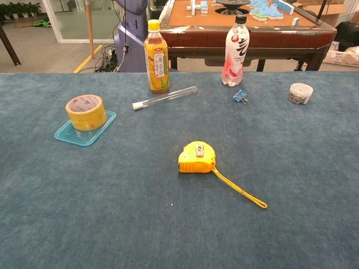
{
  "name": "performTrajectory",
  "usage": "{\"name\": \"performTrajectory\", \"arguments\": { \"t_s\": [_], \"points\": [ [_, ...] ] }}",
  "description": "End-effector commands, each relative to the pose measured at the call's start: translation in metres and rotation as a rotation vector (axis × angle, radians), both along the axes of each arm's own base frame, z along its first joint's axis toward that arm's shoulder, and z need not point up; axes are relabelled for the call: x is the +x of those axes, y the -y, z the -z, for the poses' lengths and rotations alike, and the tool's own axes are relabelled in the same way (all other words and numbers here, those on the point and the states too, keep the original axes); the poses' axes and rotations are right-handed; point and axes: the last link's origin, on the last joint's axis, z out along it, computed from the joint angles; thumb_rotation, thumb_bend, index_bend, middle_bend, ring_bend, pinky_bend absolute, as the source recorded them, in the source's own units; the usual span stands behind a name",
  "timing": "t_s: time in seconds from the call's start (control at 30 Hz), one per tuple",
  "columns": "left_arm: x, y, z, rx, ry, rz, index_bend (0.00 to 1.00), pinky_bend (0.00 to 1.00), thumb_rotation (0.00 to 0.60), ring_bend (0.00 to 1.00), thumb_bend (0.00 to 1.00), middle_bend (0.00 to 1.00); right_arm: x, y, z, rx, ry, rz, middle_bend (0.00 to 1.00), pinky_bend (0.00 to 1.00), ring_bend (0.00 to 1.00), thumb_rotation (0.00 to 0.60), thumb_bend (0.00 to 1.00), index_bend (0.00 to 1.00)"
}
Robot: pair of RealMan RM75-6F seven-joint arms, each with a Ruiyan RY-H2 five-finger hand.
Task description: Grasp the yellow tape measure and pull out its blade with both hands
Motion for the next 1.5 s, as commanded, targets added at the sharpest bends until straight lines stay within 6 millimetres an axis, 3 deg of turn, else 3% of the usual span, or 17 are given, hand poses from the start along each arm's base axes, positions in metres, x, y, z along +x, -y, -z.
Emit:
{"name": "performTrajectory", "arguments": {
  "t_s": [0.03, 0.33, 0.53, 1.13, 1.5],
  "points": [
    [0.000, 0.001, 0.001, 0.004, 0.004, -0.005, 0.05, 0.00, 0.600, 0.00, 0.21, 0.00, 0.002, -0.001, -0.001, -0.008, -0.001, -0.011, 0.35, 0.35, 0.34, 0.600, 0.20, 0.31],
    [0.002, 0.001, 0.004, 0.004, 0.023, -0.003, 0.05, 0.00, 0.600, 0.00, 0.21, 0.00, 0.008, -0.003, -0.002, -0.020, 0.023, -0.016, 0.35, 0.35, 0.34, 0.600, 0.20, 0.31],
    [0.003, -0.002, 0.006, -0.003, 0.028, 0.004, 0.05, 0.00, 0.600, 0.00, 0.21, 0.00, 0.029, 0.009, 0.014, 0.035, 0.047, -0.063, 0.35, 0.35, 0.34, 0.600, 0.20, 0.31],
    [0.003, 0.000, 0.004, -0.011, 0.048, 0.010, 0.05, 0.00, 0.600, 0.00, 0.21, 0.00, 0.131, 0.079, 0.132, 0.388, 0.033, -0.215, 0.28, 0.35, 0.29, 0.600, 0.19, 0.24],
    [0.001, 0.002, 0.000, -0.005, 0.059, 0.003, 0.05, 0.00, 0.600, 0.00, 0.21, 0.00, 0.170, 0.103, 0.183, 0.467, -0.015, -0.246, 0.28, 0.35, 0.29, 0.600, 0.19, 0.24]
  ]
}}
